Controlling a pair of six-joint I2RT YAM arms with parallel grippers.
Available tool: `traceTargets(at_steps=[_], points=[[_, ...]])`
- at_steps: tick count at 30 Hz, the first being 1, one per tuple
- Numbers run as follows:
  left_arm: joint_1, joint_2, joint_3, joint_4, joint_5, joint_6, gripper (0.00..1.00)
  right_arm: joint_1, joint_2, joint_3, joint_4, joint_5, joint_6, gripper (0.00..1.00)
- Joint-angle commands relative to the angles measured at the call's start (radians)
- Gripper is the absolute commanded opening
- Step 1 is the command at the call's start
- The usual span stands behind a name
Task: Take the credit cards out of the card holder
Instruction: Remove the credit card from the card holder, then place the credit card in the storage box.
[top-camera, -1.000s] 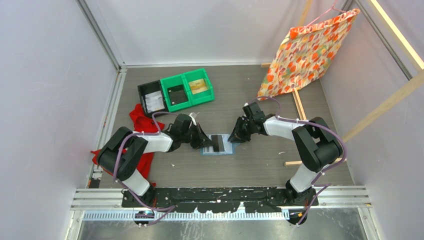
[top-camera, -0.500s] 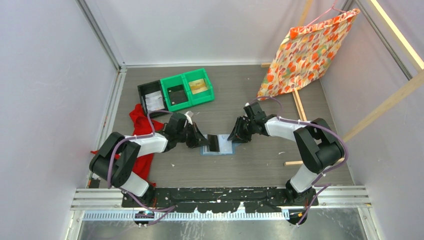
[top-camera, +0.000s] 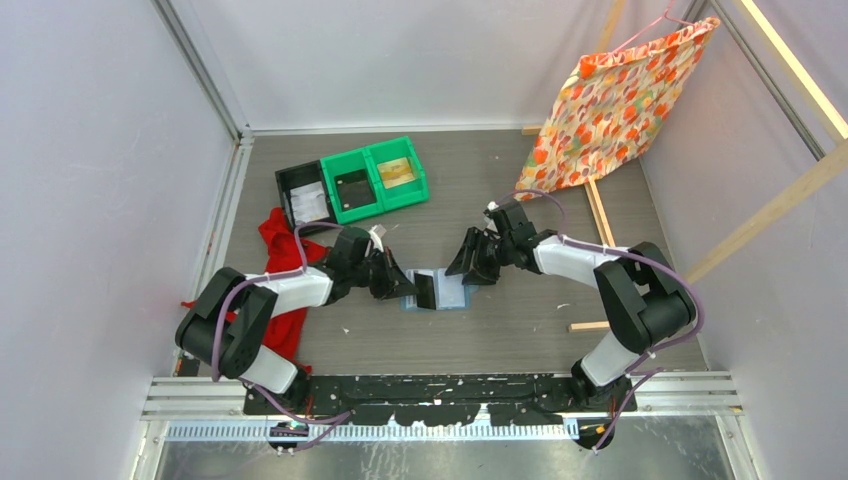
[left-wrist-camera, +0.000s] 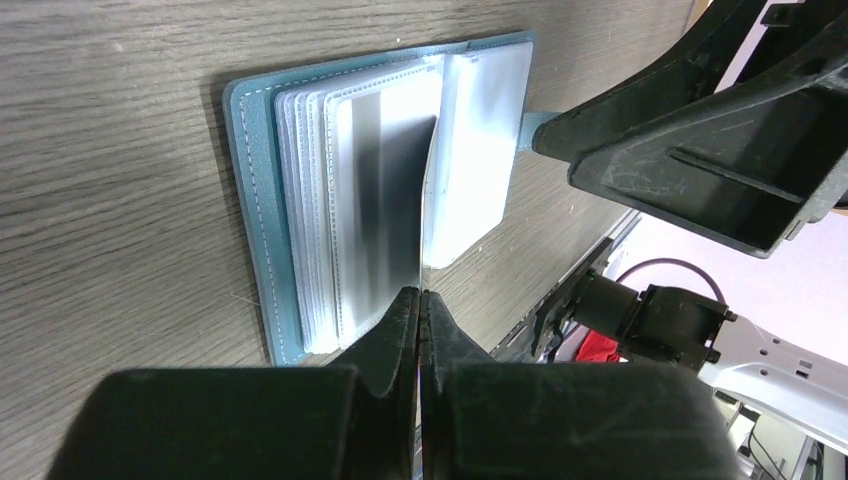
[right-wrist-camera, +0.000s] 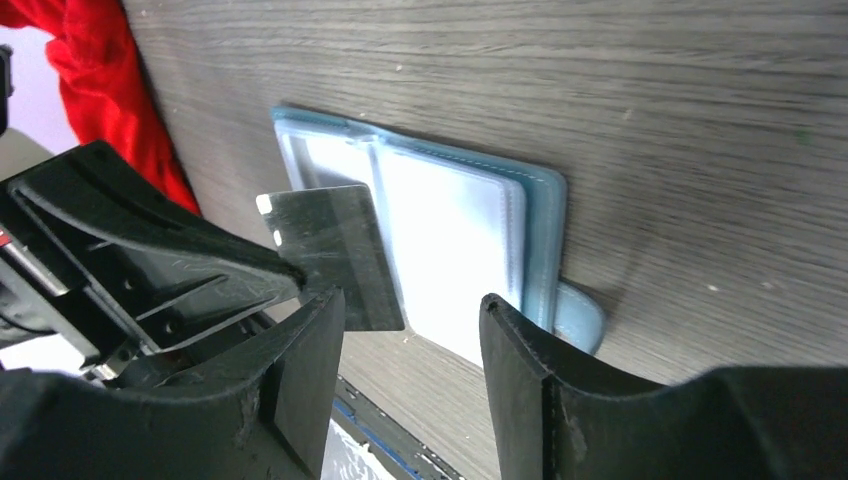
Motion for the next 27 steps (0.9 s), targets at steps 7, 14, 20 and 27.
traceTargets(at_steps=[7,14,20,27], points=[[0.028,-0.066,0.030,-0.024,0.055,0.006,0.01,0.044,-0.012,0.029,0.099,-0.130,-0.003,0.66],[0.046,-0.105,0.026,-0.011,0.093,-0.019,0.01,0.056,0.029,-0.018,0.286,-0.236,0.084,0.69],[0.072,-0.125,0.003,0.060,0.139,-0.075,0.01,0.056,0.060,-0.065,0.439,-0.295,0.177,0.70],[0.096,-0.149,-0.015,0.102,0.170,-0.108,0.01,0.056,0.085,-0.099,0.582,-0.349,0.274,0.73]])
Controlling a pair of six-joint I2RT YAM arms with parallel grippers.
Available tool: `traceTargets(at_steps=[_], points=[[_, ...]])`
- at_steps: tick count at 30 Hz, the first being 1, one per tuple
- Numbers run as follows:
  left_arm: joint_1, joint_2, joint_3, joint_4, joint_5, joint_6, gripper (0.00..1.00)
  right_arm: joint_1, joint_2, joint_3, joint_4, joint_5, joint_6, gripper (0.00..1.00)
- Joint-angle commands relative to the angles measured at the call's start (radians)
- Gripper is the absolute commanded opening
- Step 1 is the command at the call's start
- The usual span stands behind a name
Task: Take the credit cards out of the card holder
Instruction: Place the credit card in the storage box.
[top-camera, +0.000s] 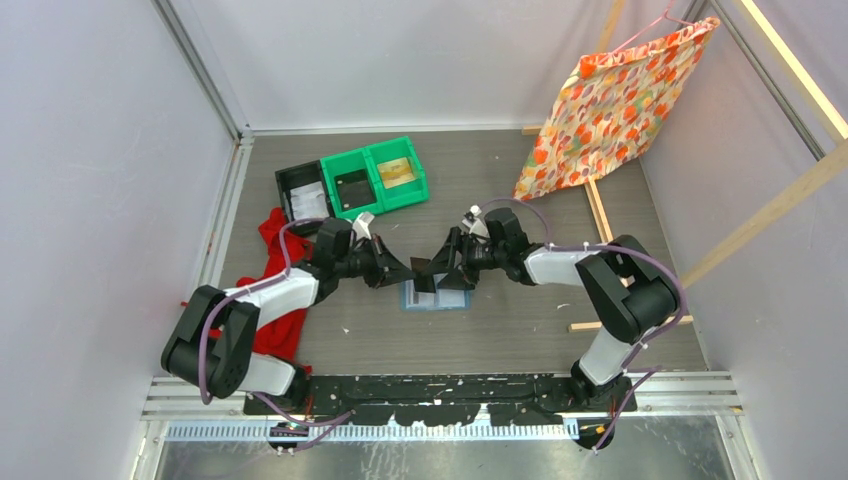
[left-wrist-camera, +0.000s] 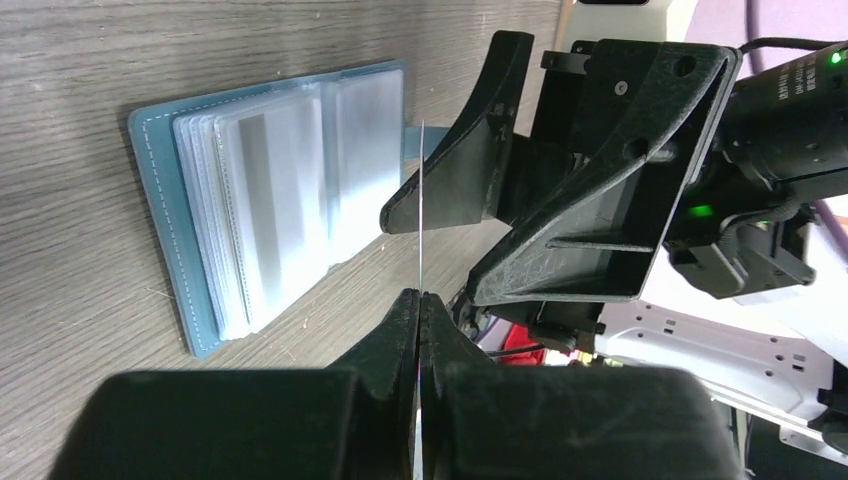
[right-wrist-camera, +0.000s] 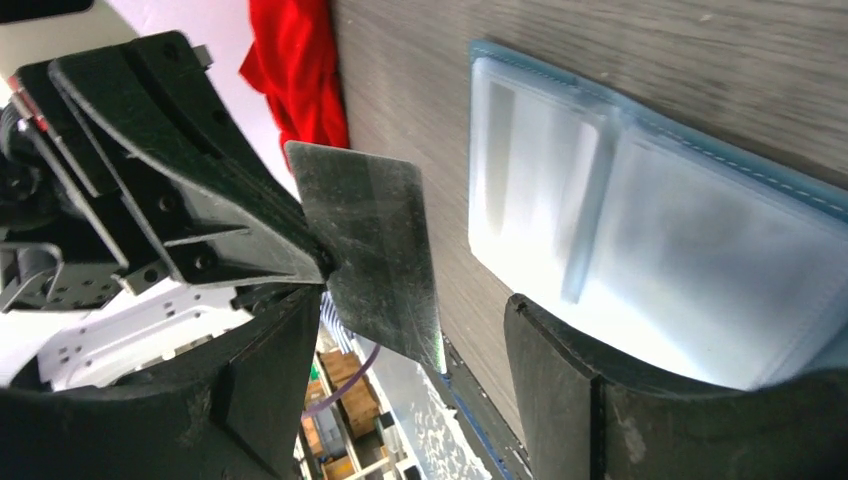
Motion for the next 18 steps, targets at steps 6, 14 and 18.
traceTargets(at_steps=[6,14,18], points=[[0.020,-0.048,-0.020,0.091,0.065,-0.051,0.01,0.001,0.086,-0.069,0.552,-0.109,0.321,0.67],[0.036,-0.048,-0.026,0.097,0.080,-0.056,0.01,-0.010,0.131,-0.102,0.758,-0.089,0.456,0.30],[0.038,-0.054,-0.029,0.099,0.081,-0.058,0.01,-0.014,0.123,-0.109,0.755,-0.086,0.453,0.18]])
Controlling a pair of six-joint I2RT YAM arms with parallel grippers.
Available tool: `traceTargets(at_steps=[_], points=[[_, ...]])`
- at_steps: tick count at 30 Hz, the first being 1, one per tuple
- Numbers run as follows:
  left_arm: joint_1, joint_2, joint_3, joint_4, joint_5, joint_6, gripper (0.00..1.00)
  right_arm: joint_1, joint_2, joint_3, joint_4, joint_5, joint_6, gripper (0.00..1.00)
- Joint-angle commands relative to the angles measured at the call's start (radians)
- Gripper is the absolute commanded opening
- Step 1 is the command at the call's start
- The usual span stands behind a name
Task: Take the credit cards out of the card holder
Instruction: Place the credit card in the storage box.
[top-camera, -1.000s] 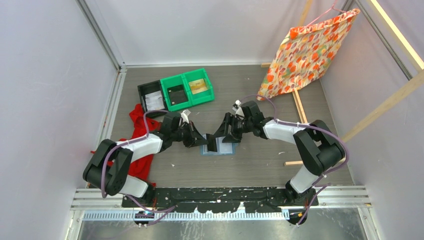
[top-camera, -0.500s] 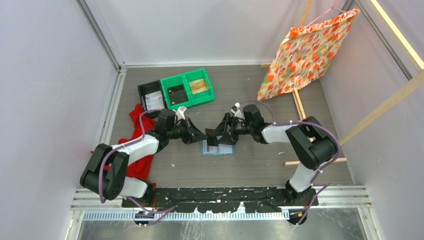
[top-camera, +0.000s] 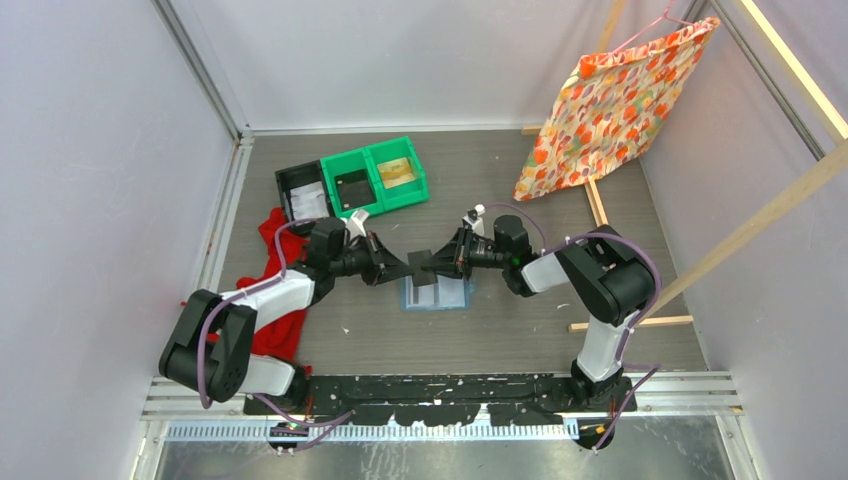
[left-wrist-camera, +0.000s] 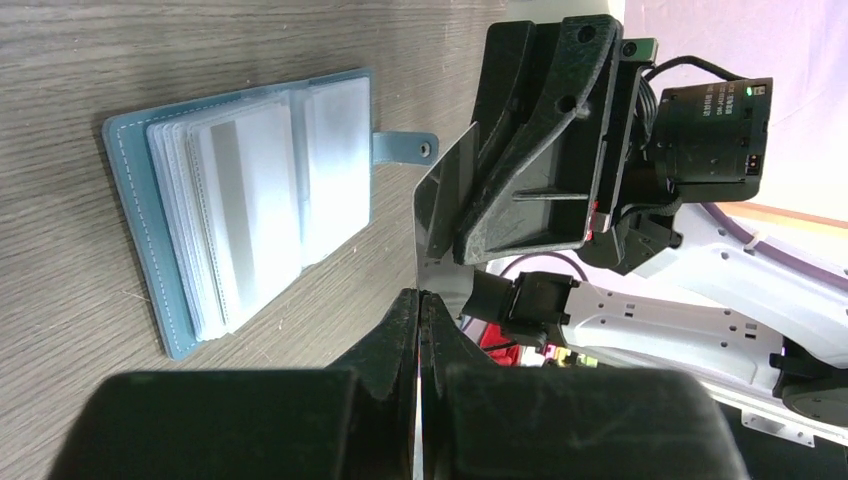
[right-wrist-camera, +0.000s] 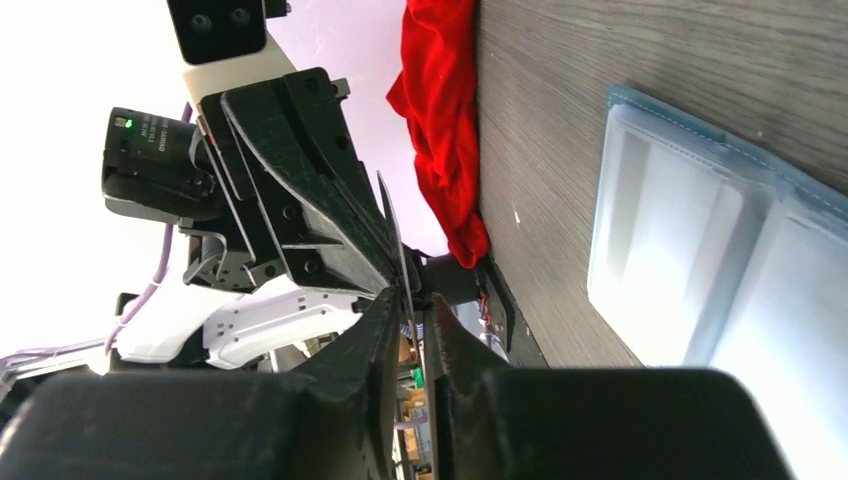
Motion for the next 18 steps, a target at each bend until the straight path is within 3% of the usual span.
traceTargets(at_steps=[1,4,7,11,14,18], points=[[0.006,-0.035,-0.006,0.043,0.029,-0.008,0.01,-0.004,-0.013,-0.003,0.113,-0.005,0.036,0.15],[0.008,-0.042,-0.003,0.043,0.031,-0.012,0.01,-0.006,-0.010,-0.008,0.108,-0.002,0.031,0.01],[0.016,-0.052,-0.001,0.041,0.039,-0.022,0.03,-0.006,-0.011,-0.014,0.113,-0.001,0.032,0.01],[0.028,-0.047,-0.010,0.069,0.052,-0.066,0.41,-0.006,-0.018,-0.015,0.122,-0.003,0.030,0.01],[0.029,-0.032,-0.037,0.160,0.054,-0.122,0.51,-0.006,-0.021,-0.012,0.132,-0.007,0.034,0.01],[0.029,0.002,-0.073,0.321,0.049,-0.202,0.54,-0.006,-0.022,-0.010,0.138,-0.008,0.039,0.01]])
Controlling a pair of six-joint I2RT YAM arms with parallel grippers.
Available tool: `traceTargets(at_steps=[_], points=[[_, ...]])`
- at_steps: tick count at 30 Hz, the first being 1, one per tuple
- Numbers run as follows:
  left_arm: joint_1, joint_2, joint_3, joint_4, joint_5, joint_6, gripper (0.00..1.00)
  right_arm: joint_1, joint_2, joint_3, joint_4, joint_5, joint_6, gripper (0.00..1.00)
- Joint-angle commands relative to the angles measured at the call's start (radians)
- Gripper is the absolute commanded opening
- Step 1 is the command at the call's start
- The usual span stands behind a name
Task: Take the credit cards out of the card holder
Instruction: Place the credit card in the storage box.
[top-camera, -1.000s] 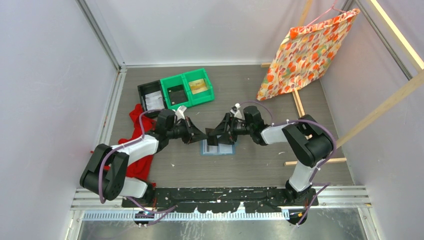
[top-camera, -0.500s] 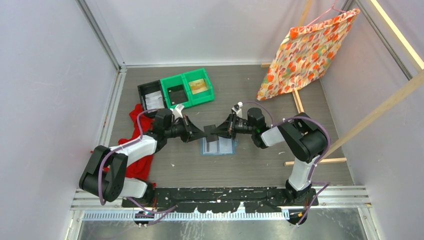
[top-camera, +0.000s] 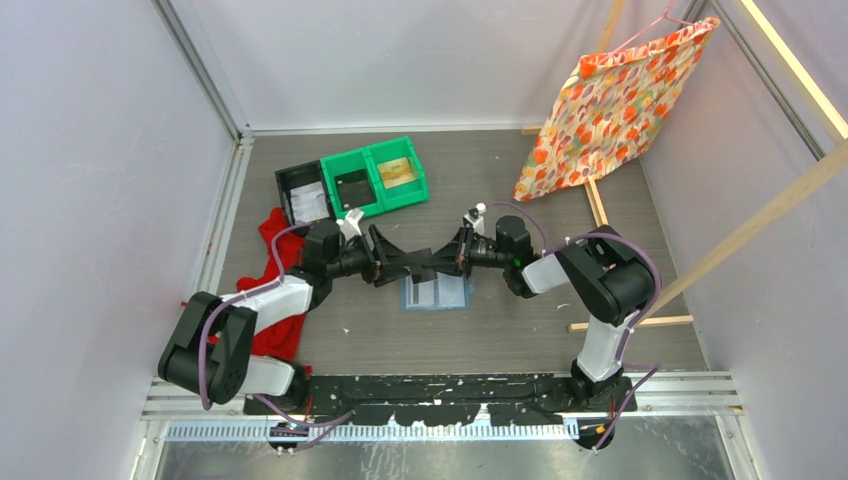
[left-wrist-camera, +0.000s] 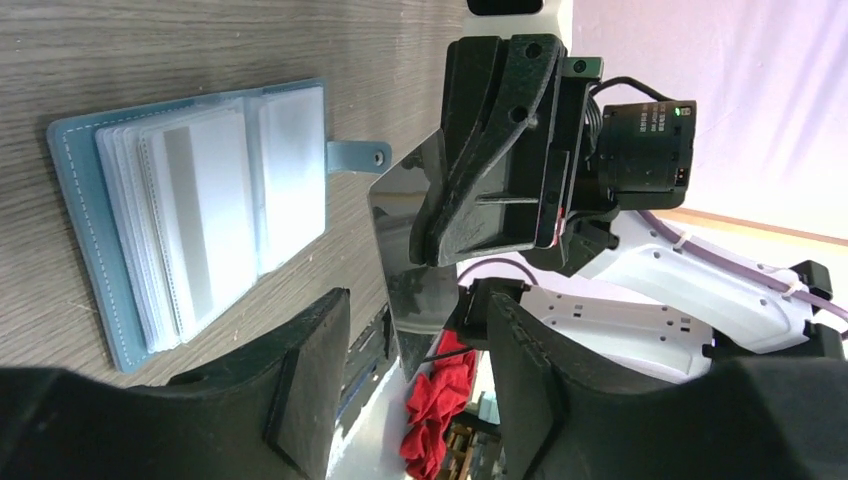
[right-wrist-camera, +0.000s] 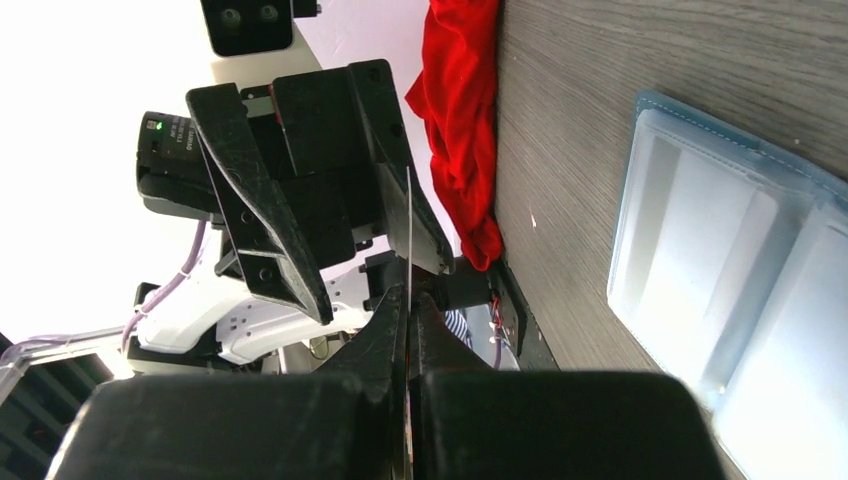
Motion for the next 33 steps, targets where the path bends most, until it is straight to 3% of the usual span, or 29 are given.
traceTargets(at_steps=[1,7,17,21,23,24,25,27,30,33], points=[[0.005,0.034,-0.041,0.238,0.027,-0.112,0.55,-0.001,-0.022,0.003,0.070,-0.008,0.008,0.01],[0.004,0.078,-0.055,0.332,0.032,-0.166,0.48,-0.001,-0.012,0.003,0.099,-0.010,0.028,0.01],[-0.007,0.124,-0.047,0.392,0.041,-0.201,0.28,0.000,0.003,0.011,0.115,-0.014,0.040,0.01],[-0.019,0.154,-0.045,0.423,0.041,-0.217,0.02,0.000,0.004,0.013,0.115,-0.016,0.039,0.01],[-0.018,0.162,-0.047,0.448,0.044,-0.228,0.01,0.000,0.001,0.013,0.109,-0.016,0.037,0.01],[-0.018,0.161,-0.047,0.453,0.045,-0.231,0.01,0.001,-0.001,0.013,0.100,-0.014,0.035,0.03],[-0.017,0.153,-0.046,0.453,0.046,-0.231,0.00,0.000,-0.005,0.013,0.084,-0.014,0.027,0.12],[-0.004,0.124,-0.040,0.420,0.057,-0.212,0.00,-0.006,-0.023,0.014,0.034,-0.009,-0.001,0.51],[0.030,0.030,0.007,0.175,0.070,-0.105,0.00,-0.033,-0.091,0.012,-0.107,0.005,-0.082,0.66],[0.051,-0.104,0.159,-0.345,-0.025,0.216,0.01,-0.091,-0.211,0.022,-0.340,0.037,-0.196,0.73]])
